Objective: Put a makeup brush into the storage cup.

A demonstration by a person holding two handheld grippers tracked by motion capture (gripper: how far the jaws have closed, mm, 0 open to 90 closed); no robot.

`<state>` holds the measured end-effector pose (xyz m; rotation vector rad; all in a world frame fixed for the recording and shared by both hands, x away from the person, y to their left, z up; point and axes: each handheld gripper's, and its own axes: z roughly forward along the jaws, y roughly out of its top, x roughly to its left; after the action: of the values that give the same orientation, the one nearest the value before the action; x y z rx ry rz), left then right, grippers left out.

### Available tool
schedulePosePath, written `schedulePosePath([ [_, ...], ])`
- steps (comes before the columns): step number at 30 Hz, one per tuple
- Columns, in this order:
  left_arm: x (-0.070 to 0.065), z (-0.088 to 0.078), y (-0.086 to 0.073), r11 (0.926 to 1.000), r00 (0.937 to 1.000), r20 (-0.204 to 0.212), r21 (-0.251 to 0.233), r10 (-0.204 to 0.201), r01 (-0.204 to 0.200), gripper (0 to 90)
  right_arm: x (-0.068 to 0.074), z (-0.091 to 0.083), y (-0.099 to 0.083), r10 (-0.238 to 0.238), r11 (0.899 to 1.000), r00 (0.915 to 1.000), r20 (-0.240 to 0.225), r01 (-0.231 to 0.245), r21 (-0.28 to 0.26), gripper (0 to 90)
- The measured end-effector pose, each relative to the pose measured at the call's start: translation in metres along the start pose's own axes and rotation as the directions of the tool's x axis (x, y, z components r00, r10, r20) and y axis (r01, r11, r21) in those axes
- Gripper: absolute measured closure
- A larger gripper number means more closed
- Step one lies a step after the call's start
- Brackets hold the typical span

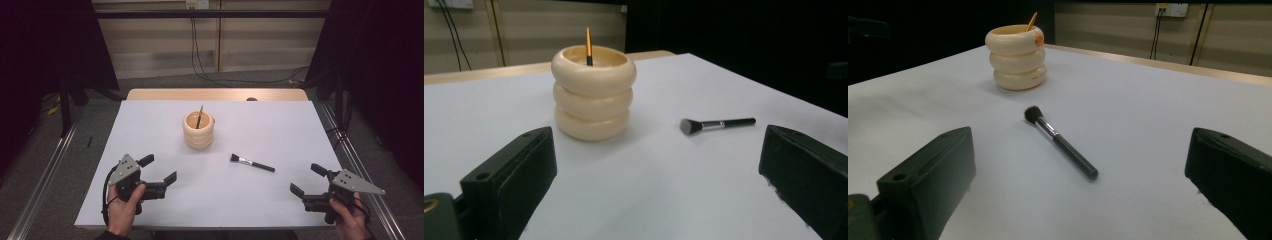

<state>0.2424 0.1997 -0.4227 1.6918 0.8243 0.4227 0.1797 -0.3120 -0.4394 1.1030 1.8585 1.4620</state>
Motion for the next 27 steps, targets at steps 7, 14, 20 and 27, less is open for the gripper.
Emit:
schedulePosePath([
  [7,-0.005,-0.012,-0.008,0.9999,1.0,-0.009,-0.012,0.0,0.0,2.0,0.0,0.0,0.0,0.011,1.0,0.9997,0.023,-0.011,-0.021,0.0],
  [14,0.0,-0.019,-0.015,0.9999,0.999,-0.044,-0.011,-0.004,0.003,2.0,0.0,-0.002,0.0,0.011,1.0,0.9997,0.023,-0.01,-0.024,0.0],
  [20,0.002,-0.021,-0.016,0.9998,0.9984,-0.057,-0.019,-0.008,0.007,2.0,-0.002,-0.004,-0.001,0.018,1.0,0.9996,0.021,-0.018,-0.026,0.0],
  [27,0.003,-0.02,-0.016,0.9999,0.9991,-0.043,-0.013,-0.004,0.004,2.0,0.0,-0.004,0.0,0.018,0.999,0.9996,0.021,-0.017,-0.032,0.0],
])
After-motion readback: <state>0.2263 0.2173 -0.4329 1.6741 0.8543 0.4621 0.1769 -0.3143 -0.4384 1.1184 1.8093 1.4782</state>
